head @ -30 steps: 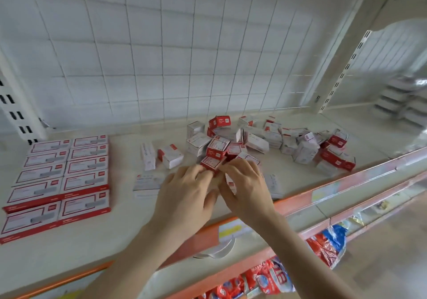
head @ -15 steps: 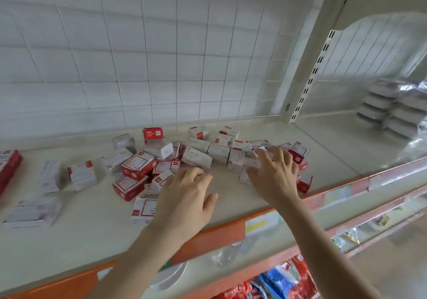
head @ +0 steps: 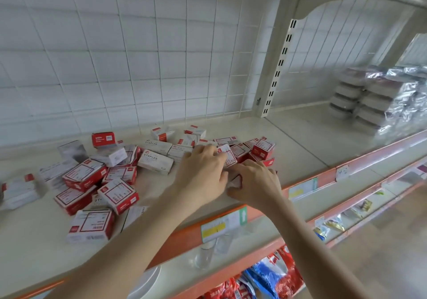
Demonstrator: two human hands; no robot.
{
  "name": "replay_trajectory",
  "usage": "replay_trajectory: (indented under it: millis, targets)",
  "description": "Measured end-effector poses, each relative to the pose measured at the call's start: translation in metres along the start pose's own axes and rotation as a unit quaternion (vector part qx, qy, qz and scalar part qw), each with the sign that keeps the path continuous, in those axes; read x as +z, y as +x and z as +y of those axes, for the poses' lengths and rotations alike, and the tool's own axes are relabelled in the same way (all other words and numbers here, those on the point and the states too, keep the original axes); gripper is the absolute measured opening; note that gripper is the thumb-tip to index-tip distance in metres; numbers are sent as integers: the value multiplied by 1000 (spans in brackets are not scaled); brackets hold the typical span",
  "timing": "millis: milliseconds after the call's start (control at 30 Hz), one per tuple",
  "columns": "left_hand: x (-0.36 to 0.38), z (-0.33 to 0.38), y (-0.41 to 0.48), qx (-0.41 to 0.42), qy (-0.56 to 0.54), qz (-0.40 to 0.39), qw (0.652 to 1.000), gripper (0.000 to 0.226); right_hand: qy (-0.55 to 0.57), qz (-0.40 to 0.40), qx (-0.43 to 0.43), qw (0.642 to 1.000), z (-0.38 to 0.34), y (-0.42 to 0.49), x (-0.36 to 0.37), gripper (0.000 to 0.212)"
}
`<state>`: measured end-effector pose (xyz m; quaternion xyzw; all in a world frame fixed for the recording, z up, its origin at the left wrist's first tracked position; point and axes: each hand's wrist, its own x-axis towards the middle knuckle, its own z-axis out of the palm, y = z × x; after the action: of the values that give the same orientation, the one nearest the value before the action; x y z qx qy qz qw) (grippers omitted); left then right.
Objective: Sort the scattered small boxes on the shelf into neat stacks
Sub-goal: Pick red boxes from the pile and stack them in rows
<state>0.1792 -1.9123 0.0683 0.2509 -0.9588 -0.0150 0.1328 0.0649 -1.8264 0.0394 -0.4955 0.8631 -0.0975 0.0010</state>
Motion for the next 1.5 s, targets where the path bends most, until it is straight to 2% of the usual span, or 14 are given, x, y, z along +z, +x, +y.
replay_trajectory:
  millis: [67,167,233,467,733,933,1033,1100,1167,1233,1333,1433,1500]
  targets:
    - [5,7,22,13,14,-18,1000,39,2,12,1,1000,1,0,2,35]
    - [16,13,49,42,-13,-124,991,53,-2,38,16,999,4,4,3,28]
    - [25,11,57,47,-8,-176,983,53,3,48,28,998,11,7,4,29]
    - [33,-4,39,48,7,-97,994,38,19,96,80,992,42,15,8,41]
    - [27,-27,15,60,1,-90,994,37,6,85,113,990,49,32,6,39]
    - [22,-42,-2,73,5,-96,993,37,-4,76,129,989,57,49,2,64]
    - [20,-48,-10,86,-6,-82,993,33,-6,96,142,985,61,56,2,62]
    - [18,-51,-15,95,-29,-54,994,24,-2,108,149,983,62,60,2,60]
    - [16,-55,-16,127,-39,18,991,11,-1,119,150,982,61,62,3,59]
    - [14,-61,-19,142,-41,42,988,11,-6,127,146,981,61,64,4,61]
    - [10,-70,-25,145,-26,35,988,29,-19,138,133,981,62,66,5,54]
    - [10,-78,-33,136,-10,44,990,35,25,214,42,976,57,66,11,31]
    - [9,-79,-36,127,-9,40,991,36,55,273,-32,960,48,67,13,31]
